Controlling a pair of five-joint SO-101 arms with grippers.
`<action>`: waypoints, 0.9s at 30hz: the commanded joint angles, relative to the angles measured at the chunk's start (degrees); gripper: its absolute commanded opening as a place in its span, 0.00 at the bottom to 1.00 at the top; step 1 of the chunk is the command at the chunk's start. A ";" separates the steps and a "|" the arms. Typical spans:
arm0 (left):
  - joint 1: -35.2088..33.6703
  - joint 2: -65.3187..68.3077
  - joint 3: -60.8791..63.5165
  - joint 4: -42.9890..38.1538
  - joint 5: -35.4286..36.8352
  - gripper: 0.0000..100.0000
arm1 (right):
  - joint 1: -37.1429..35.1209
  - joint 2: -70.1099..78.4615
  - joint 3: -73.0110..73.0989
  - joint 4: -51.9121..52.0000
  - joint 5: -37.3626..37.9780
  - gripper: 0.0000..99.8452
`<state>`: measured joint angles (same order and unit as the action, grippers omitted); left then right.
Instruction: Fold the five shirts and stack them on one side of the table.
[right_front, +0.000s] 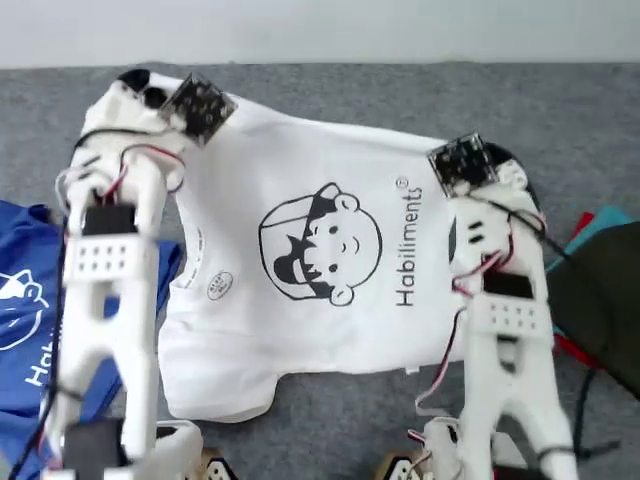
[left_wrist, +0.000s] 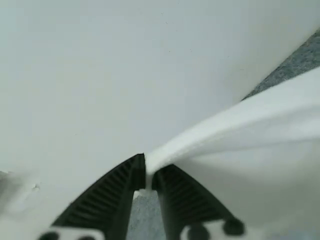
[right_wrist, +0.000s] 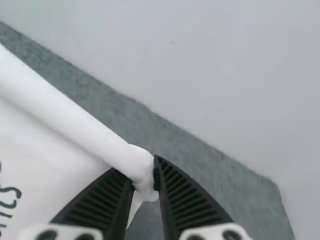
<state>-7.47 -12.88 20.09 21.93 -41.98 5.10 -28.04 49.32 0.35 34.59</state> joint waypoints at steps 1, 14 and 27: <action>-0.35 6.68 -9.19 -1.93 -0.97 0.01 | -0.75 7.52 -11.08 -1.98 0.35 0.01; -0.09 26.02 -30.81 -1.67 -0.97 0.01 | -3.82 35.65 -39.91 -2.07 0.26 0.01; -0.88 28.92 -33.19 9.23 -0.97 0.01 | -6.02 43.65 -46.77 -2.07 0.26 0.01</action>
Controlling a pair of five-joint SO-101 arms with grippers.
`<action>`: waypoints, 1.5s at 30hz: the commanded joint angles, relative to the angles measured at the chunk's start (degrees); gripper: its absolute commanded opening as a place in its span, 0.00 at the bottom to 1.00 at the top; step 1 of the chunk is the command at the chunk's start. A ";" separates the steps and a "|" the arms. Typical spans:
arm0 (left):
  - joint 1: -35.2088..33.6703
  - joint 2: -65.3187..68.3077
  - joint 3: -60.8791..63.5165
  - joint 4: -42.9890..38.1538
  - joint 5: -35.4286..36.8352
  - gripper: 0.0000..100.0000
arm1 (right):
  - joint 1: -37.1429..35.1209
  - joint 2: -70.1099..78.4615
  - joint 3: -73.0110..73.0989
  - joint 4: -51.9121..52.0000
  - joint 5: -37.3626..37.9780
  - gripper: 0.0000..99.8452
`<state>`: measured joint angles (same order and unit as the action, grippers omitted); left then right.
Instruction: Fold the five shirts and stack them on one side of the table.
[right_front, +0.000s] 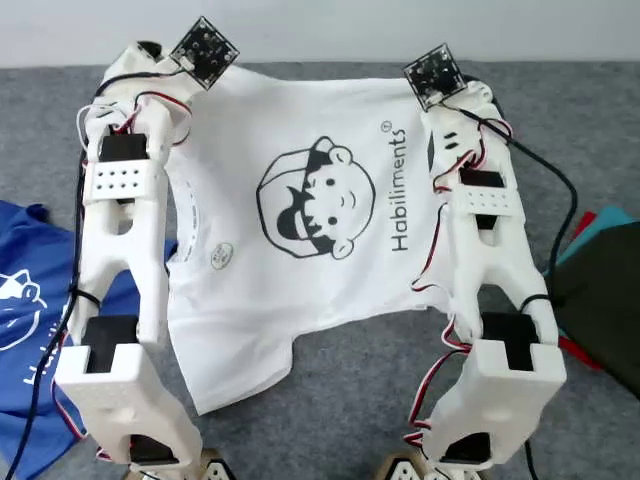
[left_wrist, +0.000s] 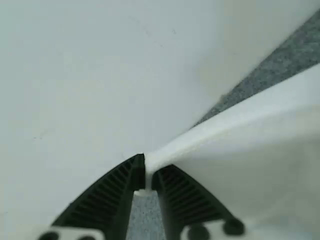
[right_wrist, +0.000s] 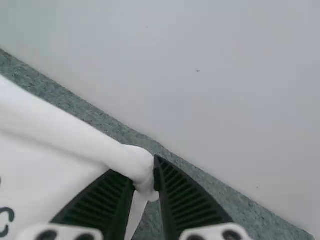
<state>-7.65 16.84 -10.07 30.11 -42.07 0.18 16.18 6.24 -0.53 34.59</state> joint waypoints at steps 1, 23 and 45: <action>-0.70 -0.70 -3.03 1.05 -0.88 0.01 | -1.80 -0.57 -3.69 -1.19 0.26 0.01; -1.85 -0.44 -2.95 3.87 -2.29 0.01 | -10.86 -0.40 4.04 -0.92 -3.16 0.01; 0.70 -15.65 -2.86 56.79 -4.75 0.01 | -2.07 -17.63 14.42 21.76 -0.09 0.01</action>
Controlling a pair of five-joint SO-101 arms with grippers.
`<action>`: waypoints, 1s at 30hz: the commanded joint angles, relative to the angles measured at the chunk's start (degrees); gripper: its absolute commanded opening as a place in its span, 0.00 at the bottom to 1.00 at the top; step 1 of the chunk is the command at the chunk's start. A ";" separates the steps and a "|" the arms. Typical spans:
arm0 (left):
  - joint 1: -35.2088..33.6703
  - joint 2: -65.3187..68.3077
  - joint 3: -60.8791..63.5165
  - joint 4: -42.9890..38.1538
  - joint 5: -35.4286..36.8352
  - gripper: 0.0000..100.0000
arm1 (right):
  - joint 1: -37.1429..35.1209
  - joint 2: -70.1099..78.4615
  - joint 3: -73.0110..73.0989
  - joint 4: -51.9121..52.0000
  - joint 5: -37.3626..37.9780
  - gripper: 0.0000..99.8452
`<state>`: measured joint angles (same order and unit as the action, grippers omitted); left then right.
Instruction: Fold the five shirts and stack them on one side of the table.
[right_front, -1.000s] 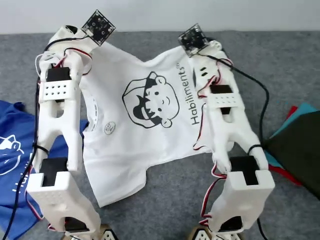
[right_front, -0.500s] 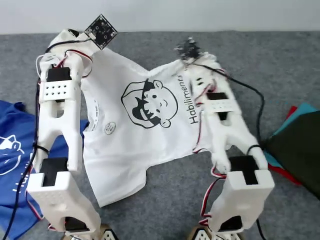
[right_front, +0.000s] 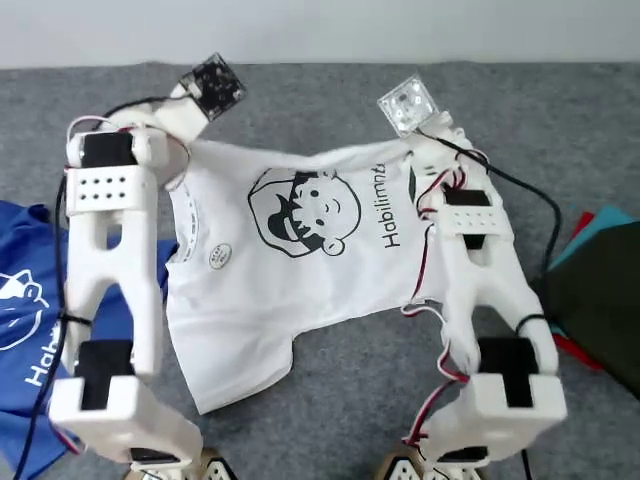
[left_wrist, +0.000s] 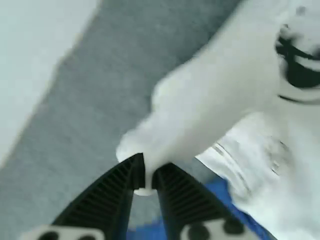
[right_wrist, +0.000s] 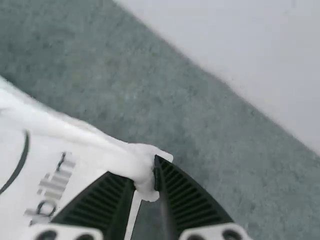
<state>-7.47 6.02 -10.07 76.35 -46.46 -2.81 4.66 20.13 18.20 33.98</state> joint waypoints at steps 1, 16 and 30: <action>0.53 -5.27 -2.86 13.71 -0.35 0.01 | 1.10 -7.08 1.32 4.00 0.53 0.01; 5.89 -28.04 34.15 24.09 -0.53 0.01 | 3.82 -21.05 12.13 23.87 0.62 0.01; 7.38 -52.31 64.04 15.56 -0.26 0.02 | 5.49 -22.81 20.84 25.36 11.96 0.01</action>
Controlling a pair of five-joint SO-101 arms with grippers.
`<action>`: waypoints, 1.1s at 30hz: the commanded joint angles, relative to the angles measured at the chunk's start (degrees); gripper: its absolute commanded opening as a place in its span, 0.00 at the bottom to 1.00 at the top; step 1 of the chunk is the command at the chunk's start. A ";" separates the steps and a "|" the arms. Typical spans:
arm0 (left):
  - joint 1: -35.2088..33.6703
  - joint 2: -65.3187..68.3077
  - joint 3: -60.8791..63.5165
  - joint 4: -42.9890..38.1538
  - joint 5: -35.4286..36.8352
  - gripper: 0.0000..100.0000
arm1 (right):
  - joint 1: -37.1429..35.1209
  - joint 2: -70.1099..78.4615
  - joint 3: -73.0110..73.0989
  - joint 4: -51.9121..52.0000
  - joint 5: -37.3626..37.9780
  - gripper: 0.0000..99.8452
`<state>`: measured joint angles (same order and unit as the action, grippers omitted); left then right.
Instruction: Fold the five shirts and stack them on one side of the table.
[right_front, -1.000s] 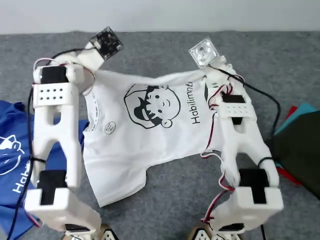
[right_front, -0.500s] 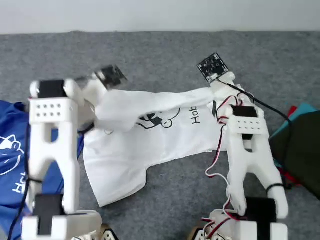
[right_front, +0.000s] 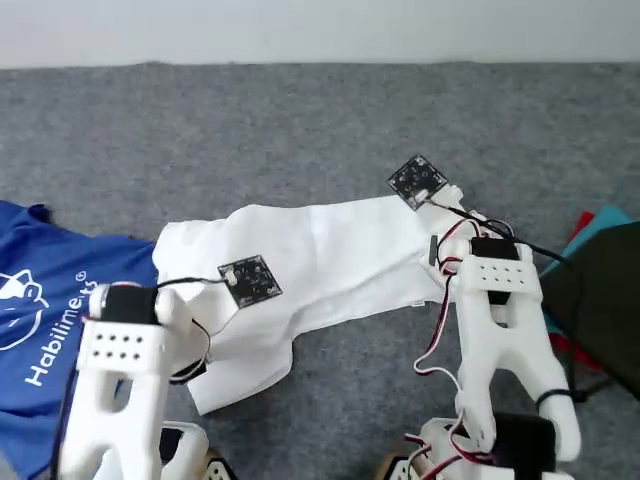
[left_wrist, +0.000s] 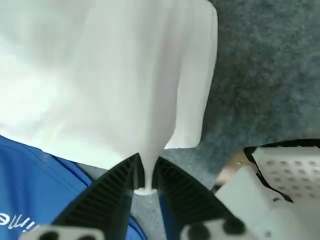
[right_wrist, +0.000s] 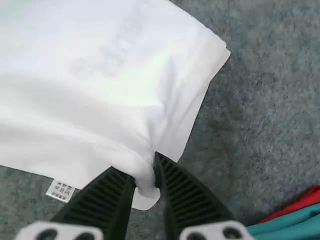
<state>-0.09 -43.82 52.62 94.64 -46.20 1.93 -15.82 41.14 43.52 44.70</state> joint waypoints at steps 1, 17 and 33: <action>0.00 -2.46 1.80 -3.08 -0.53 0.02 | 0.75 -2.33 -0.18 0.04 1.23 0.01; 0.09 -2.99 1.98 -0.44 -4.84 0.06 | 4.88 -2.77 -0.09 -2.15 1.58 0.01; -0.09 -3.08 -4.70 2.11 -1.58 0.12 | 9.45 -4.53 -1.23 2.15 5.01 0.27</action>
<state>-0.09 -45.67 52.70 95.60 -49.89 10.46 -16.26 41.41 45.27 49.27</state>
